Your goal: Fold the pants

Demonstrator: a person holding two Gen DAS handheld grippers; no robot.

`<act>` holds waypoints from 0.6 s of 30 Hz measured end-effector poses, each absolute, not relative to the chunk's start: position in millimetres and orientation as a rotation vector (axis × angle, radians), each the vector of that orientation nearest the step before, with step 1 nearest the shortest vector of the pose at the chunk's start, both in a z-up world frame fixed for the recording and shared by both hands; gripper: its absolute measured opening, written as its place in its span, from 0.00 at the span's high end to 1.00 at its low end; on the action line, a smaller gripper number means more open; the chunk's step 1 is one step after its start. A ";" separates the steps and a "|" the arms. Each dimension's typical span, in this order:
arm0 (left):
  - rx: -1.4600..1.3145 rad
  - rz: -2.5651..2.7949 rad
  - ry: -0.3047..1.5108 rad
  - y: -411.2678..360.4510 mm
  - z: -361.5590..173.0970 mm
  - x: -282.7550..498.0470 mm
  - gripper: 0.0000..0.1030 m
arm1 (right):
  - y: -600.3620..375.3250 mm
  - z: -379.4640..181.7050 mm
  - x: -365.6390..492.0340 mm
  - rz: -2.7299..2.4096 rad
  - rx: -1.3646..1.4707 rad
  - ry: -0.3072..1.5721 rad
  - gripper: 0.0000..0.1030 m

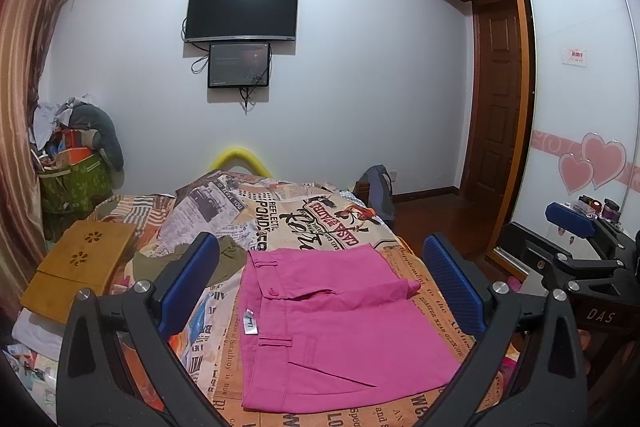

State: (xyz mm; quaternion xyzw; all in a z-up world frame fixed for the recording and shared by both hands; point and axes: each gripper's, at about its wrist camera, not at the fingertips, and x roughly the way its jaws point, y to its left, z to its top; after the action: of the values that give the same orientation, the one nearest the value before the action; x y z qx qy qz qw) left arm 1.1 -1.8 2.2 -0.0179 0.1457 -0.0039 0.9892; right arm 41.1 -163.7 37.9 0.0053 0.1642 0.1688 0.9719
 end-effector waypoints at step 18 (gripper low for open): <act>-0.034 -0.010 0.291 -3.2 2.0 0.4 0.00 | -162.3 38.5 41.0 0.340 0.008 0.333 0.00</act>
State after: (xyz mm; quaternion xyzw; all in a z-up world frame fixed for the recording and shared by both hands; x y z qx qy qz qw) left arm 0.4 -3.2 2.0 -0.0169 0.1448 -0.0047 0.9893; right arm 41.0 -162.3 38.5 0.0041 0.1652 0.1684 0.9718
